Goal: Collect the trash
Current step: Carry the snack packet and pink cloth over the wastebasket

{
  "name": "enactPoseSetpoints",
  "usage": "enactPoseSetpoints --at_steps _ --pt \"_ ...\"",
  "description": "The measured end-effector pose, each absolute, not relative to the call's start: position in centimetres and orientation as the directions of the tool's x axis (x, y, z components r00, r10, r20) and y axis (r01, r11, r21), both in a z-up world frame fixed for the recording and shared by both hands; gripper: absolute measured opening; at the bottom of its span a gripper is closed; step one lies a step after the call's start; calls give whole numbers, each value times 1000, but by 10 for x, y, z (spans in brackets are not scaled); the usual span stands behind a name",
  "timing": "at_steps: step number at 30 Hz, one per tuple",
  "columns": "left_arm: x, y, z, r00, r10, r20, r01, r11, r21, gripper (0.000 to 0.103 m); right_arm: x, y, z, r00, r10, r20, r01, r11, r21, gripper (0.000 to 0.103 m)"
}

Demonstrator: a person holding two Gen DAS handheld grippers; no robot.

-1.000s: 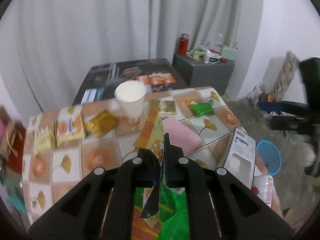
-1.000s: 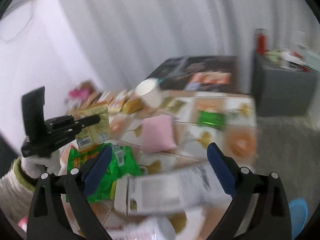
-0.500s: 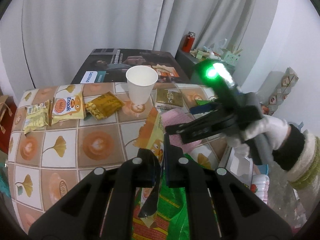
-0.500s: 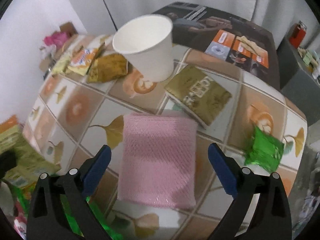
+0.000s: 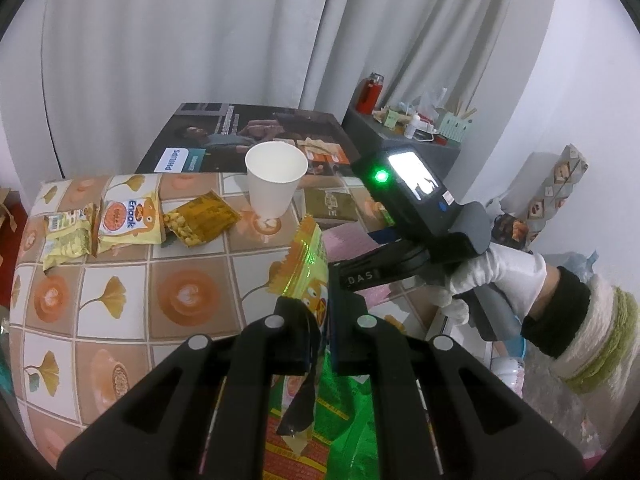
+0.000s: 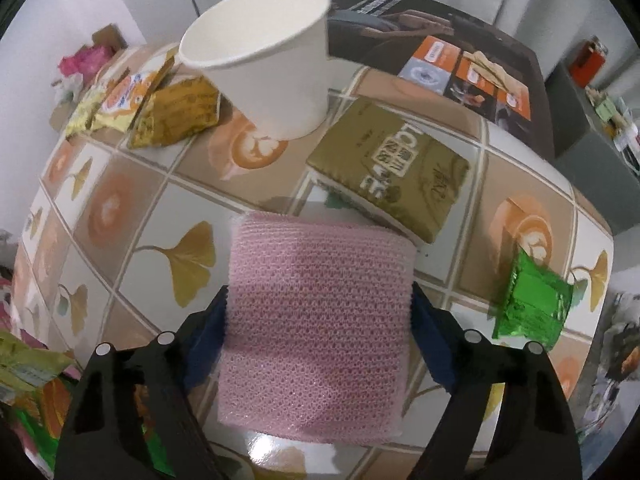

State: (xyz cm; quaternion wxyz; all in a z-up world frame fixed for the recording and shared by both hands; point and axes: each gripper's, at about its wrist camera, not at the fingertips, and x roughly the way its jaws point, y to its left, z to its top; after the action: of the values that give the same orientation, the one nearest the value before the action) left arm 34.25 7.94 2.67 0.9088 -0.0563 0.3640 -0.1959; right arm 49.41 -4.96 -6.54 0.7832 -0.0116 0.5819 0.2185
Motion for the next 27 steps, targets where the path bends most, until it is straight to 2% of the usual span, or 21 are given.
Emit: enactPoseSetpoints --at_steps 5,13,21,27 --pt "333 77 41 682 -391 -618 320 920 -228 5 486 -65 -46 271 356 -894 -331 907 261 81" --pt "306 63 80 713 -403 -573 355 913 -201 5 447 -114 14 345 500 -795 -307 860 408 81" --pt "261 25 124 701 -455 -550 428 884 -186 5 363 -203 71 444 613 -653 -269 787 555 81" --pt "236 -48 133 612 -543 -575 545 816 -192 5 278 -303 65 531 586 -612 -152 776 612 81"
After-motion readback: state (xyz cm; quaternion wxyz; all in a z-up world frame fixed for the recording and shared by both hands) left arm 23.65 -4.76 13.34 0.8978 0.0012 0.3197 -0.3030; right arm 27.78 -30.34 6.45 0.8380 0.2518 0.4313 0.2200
